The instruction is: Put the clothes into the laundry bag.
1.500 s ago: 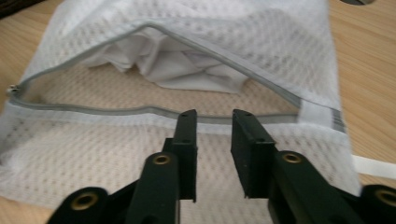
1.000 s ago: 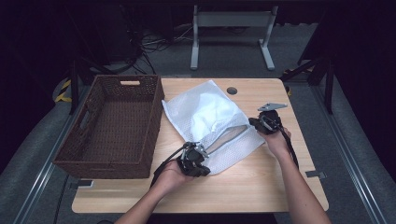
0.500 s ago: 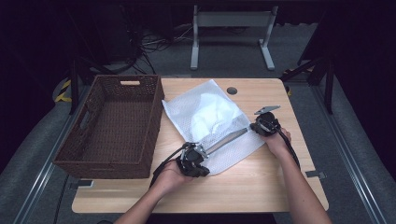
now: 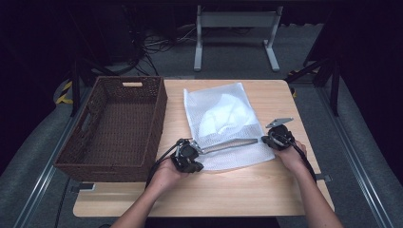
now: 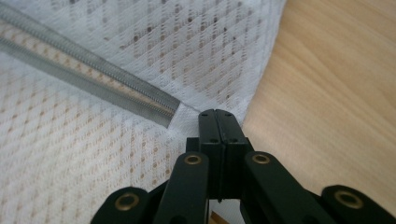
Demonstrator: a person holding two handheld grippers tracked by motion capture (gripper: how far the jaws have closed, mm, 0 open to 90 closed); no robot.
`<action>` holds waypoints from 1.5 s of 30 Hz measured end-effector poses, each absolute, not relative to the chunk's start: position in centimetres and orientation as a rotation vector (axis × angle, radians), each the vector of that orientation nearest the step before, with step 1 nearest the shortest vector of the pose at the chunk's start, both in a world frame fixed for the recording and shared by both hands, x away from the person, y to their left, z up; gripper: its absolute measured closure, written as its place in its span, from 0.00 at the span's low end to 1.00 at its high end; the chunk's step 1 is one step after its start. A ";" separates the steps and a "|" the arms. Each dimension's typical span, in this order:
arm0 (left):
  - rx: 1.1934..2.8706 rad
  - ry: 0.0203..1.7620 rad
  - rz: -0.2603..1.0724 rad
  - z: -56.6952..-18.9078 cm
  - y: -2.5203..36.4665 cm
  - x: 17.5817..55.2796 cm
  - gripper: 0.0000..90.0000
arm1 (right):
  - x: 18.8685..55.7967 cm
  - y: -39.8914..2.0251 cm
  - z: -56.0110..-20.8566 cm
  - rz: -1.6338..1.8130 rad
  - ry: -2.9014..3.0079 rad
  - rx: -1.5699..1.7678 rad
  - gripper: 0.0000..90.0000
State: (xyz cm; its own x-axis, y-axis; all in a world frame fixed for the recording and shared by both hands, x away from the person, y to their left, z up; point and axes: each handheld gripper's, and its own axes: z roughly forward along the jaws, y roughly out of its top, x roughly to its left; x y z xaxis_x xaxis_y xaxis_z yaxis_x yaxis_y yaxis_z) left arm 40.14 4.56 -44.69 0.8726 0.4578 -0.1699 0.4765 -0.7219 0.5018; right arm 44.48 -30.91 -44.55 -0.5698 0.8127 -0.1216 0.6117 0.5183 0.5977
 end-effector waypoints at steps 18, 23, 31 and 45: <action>2.446 0.781 -0.007 -44.7 6.0 40.6 0.89 | 41.3 -31.8 -44.0 0.836 2.402 1.151 0.93; 2.416 0.783 0.026 -44.2 6.6 40.2 0.67 | 41.0 -31.8 -43.3 0.891 2.368 1.157 0.74; 2.337 0.761 0.015 -43.1 7.4 39.2 0.39 | 39.5 -31.5 -42.6 0.956 2.329 1.146 0.39; 2.296 0.700 0.075 -44.3 7.8 35.3 0.17 | 35.0 -31.6 -42.7 1.032 2.325 1.017 0.18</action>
State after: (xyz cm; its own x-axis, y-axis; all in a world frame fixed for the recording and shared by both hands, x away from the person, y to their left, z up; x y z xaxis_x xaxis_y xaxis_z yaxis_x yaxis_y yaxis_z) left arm 35.33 7.83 -44.31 0.8507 0.5053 -0.1446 0.4633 -0.5909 0.6605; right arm 35.02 -31.57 -42.73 -0.6557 0.7523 -0.0639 0.4572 0.4629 0.7594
